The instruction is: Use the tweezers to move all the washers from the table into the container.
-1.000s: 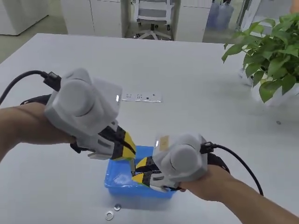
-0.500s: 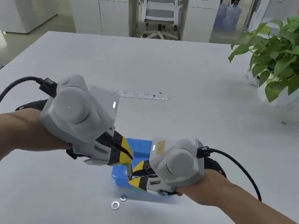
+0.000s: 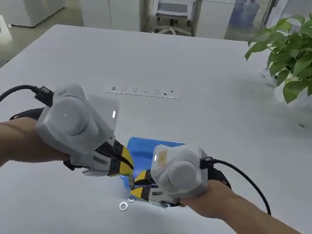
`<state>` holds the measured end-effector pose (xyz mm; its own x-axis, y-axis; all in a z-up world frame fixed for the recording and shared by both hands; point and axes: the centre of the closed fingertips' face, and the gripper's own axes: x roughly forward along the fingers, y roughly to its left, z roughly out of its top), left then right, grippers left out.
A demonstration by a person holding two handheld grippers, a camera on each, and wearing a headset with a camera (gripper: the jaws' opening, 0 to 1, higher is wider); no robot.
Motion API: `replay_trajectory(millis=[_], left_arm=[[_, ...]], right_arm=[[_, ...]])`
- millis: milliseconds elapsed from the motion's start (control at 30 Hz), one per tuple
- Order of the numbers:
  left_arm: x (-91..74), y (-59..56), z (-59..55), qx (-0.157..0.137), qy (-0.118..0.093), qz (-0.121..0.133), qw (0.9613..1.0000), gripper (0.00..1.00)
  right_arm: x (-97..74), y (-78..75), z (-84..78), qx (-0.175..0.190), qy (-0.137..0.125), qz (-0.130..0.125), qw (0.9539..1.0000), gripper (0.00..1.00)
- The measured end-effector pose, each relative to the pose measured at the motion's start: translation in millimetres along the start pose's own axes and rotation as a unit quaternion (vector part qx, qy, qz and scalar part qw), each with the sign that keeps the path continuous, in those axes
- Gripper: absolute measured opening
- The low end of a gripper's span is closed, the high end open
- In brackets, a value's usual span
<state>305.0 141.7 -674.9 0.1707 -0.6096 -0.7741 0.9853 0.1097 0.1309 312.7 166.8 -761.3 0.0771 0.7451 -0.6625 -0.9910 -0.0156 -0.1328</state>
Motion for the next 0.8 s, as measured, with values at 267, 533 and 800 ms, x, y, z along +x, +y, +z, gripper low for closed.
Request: replay_trajectory(millis=[267, 533, 800], left_arm=[[-0.2, -7.4, -9.7, -0.012, 0.005, -0.002, 0.9999, 0.05], [3.1, -13.2, -16.6, -0.023, 0.007, -0.007, 0.9997, 0.05], [5.6, -15.4, -21.9, -0.03, 0.012, -0.012, 0.9994, 0.05]], right_arm=[[8.8, 8.4, -1.7, -0.001, -0.001, 0.012, 0.9999, 0.1], [14.8, 15.1, -4.9, -0.001, 0.0, 0.023, 0.9997, 0.1], [19.4, 19.3, -7.5, 0.0, 0.0, 0.033, 0.9995, 0.1]])
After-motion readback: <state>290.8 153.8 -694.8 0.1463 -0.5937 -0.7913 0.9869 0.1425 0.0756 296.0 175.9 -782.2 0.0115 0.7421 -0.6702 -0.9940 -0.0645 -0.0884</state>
